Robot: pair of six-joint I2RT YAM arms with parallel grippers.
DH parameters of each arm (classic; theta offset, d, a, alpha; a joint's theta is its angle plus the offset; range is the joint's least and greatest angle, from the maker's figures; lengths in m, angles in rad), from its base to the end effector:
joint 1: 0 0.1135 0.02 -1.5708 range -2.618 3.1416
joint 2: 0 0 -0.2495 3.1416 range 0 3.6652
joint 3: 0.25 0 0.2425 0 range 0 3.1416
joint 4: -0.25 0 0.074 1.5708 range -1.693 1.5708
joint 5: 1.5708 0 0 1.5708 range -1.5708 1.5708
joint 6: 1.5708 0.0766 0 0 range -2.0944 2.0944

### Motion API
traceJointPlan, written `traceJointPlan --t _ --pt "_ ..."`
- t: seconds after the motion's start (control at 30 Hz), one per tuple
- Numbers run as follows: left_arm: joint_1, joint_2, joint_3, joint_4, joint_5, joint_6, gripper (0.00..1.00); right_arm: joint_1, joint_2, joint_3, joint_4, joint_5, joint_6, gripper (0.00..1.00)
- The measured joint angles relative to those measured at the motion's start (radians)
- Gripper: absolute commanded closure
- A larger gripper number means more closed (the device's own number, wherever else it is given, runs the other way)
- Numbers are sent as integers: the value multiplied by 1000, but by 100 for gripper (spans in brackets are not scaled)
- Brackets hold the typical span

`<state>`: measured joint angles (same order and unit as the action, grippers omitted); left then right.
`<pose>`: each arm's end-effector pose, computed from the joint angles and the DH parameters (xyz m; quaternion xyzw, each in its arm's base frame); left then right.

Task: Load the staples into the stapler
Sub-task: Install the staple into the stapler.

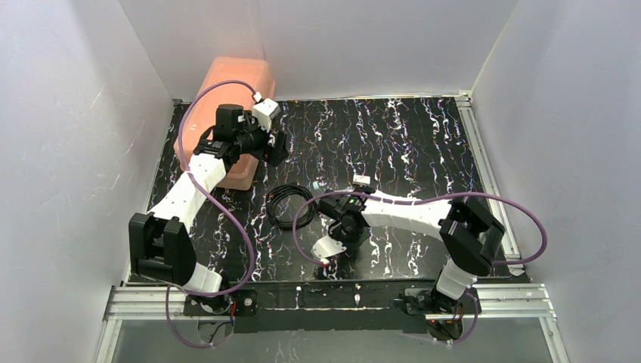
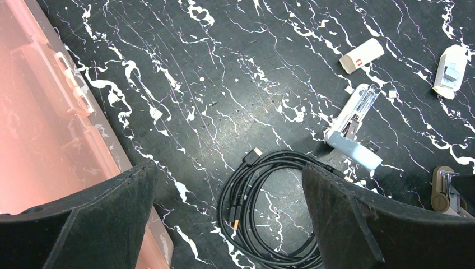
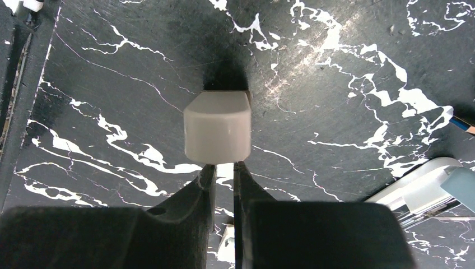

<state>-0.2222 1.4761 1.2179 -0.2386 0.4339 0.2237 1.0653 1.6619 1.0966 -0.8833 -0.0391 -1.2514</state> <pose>0.3490 -0.1119 0.2915 0.2929 0.7940 -0.1846 0.4997 0.1386 0.2566 0.1373 -0.9147 0.3989 0.0138 0.0626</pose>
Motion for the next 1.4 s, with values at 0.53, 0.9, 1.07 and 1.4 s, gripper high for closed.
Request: traceJointPlan --t 0.53,0.9,1.07,1.4 --pt "1 0 0 0 0 0 2 10 16 0 0 13 38 84" --pt "1 0 0 0 0 0 2 10 22 1 0 14 64 69" --pt "1 0 0 0 0 0 1 10 22 1 -1 14 71 64" --pt "1 0 0 0 0 0 2 10 22 1 0 14 82 59"
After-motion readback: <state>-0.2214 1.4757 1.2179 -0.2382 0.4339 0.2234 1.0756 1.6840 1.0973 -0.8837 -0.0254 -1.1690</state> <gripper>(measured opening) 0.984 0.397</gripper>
